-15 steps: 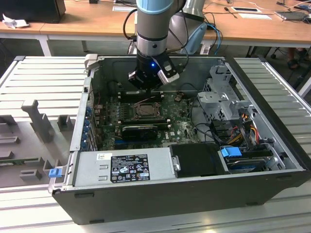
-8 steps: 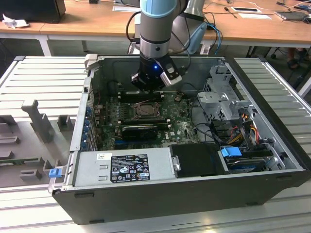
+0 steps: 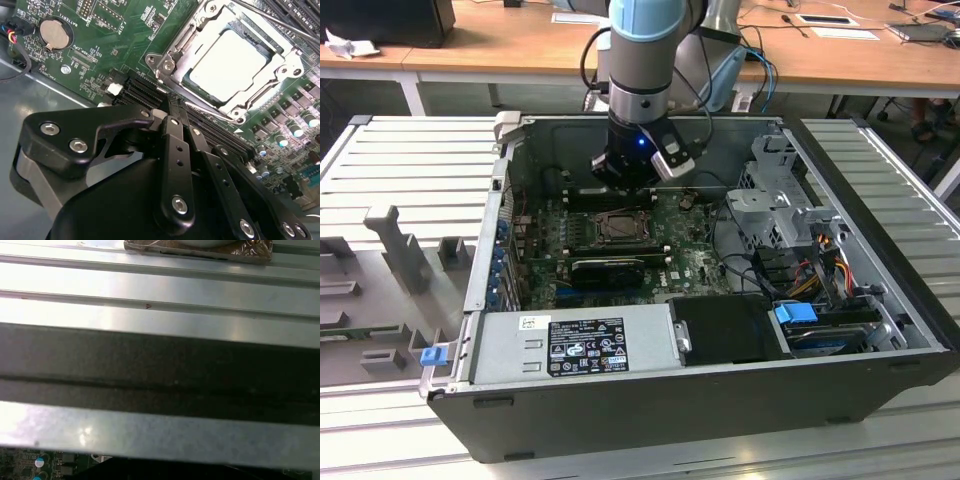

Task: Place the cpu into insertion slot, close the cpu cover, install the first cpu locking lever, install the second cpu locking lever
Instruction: 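Install the first cpu locking lever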

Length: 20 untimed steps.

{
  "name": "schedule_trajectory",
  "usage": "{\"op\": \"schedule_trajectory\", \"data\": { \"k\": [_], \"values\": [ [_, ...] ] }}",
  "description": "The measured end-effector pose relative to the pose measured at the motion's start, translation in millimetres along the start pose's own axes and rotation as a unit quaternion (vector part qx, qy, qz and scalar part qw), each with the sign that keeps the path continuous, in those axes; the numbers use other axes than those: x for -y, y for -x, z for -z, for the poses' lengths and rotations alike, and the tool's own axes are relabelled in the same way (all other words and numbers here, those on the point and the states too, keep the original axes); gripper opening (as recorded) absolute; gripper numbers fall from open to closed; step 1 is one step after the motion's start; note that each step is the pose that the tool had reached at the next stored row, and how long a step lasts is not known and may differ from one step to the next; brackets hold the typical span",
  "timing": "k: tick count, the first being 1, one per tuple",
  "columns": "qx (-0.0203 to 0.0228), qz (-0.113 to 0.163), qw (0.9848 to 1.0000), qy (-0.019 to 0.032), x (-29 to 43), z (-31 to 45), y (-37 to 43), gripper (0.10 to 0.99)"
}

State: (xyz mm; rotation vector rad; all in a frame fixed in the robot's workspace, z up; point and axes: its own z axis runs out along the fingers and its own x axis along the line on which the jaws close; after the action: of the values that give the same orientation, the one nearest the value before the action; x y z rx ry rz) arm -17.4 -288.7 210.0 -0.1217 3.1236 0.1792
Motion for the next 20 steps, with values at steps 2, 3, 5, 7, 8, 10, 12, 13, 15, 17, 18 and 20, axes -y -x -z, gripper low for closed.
{"op": "schedule_trajectory", "data": {
  "k": [2,3,5,7,8,10,12,13,15,17,18,20],
  "values": [
    [0.0000,0.000,1.0000,-0.0003,0.2,-1.5,0.0,0.106],
    [-0.0001,0.000,1.0000,-0.0008,0.3,-2.4,0.1,0.106],
    [-0.0001,0.000,1.0000,-0.0014,0.4,-3.2,0.1,0.106],
    [-0.0002,0.000,1.0000,-0.0022,0.5,-3.9,0.3,0.106],
    [-0.0002,0.000,1.0000,-0.0028,0.5,-4.2,0.4,0.106],
    [-0.0004,0.000,1.0000,-0.0043,0.6,-4.7,0.7,0.106],
    [-0.0005,0.000,1.0000,-0.0063,0.7,-5.1,1.2,0.106],
    [-0.0006,0.000,1.0000,-0.0068,0.9,-5.4,1.2,0.106],
    [-0.0006,0.000,1.0000,-0.0072,1.2,-5.8,1.3,0.106],
    [-0.0006,0.000,1.0000,-0.0075,1.6,-6.3,1.4,0.106],
    [-0.0006,0.000,1.0000,-0.0076,2.0,-6.6,1.4,0.106],
    [-0.0004,0.000,1.0000,-0.0074,2.4,-7.1,1.4,0.106]
  ]
}}
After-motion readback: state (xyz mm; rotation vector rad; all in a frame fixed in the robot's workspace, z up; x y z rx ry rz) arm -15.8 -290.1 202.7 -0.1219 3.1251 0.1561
